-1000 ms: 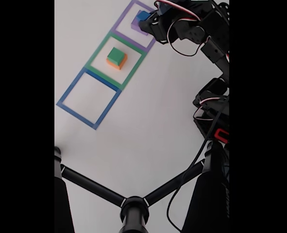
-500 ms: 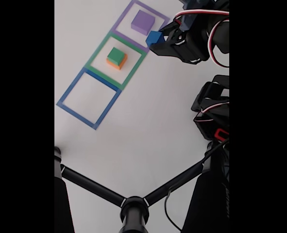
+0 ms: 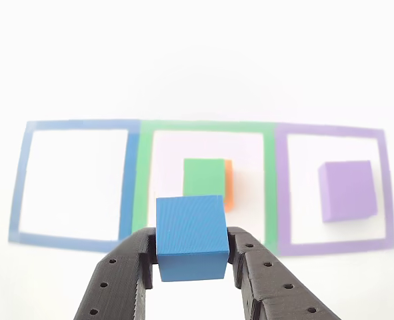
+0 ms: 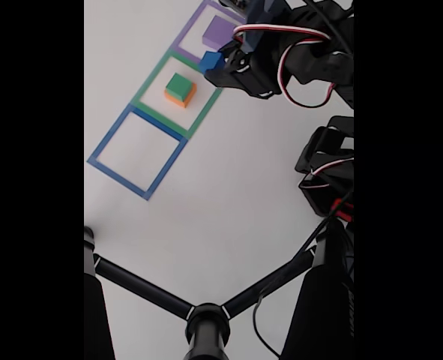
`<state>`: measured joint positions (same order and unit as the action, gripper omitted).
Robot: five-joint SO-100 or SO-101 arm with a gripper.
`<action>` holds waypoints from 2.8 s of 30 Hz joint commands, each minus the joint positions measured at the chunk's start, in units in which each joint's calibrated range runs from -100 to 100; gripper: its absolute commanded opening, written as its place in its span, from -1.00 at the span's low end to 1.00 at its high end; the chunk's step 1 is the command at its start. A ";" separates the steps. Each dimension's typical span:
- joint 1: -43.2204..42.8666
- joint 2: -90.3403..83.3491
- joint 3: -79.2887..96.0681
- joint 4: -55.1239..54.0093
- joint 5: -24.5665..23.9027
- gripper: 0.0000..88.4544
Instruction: Tower of hanoi
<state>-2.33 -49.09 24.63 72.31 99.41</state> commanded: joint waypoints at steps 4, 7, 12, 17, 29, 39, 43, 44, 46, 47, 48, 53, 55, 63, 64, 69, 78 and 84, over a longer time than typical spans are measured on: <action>3.20 -2.38 21.92 -26.48 0.59 -0.99; 3.58 -2.87 30.73 -36.93 0.59 -0.99; 3.48 0.44 41.73 -55.15 0.59 -0.99; 3.48 5.45 47.82 -68.75 0.59 -0.99; 1.47 15.87 53.55 -88.02 0.59 -0.99; 0.22 22.81 55.10 -97.82 0.59 -0.99; 1.57 24.43 54.46 -98.71 0.59 -0.99; 1.76 24.59 54.28 -98.71 0.59 -0.99; 2.05 24.75 54.19 -98.71 0.59 -0.99; 2.14 24.75 54.28 -98.71 0.59 -0.99; 2.14 24.75 54.28 -98.71 0.59 -0.99; 1.57 24.75 54.92 -98.95 0.59 -0.99; 1.09 24.75 55.19 -99.11 0.59 -0.99; 0.80 25.96 55.64 -100.57 0.59 -0.99; 0.99 26.20 55.73 -100.73 0.59 -0.99; 1.76 26.85 55.82 -101.22 0.59 -0.99; 1.95 28.14 56.01 -102.19 0.59 -0.98; 2.05 28.62 56.28 -102.43 0.59 -0.93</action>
<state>-0.45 -20.30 80.94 -28.65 99.41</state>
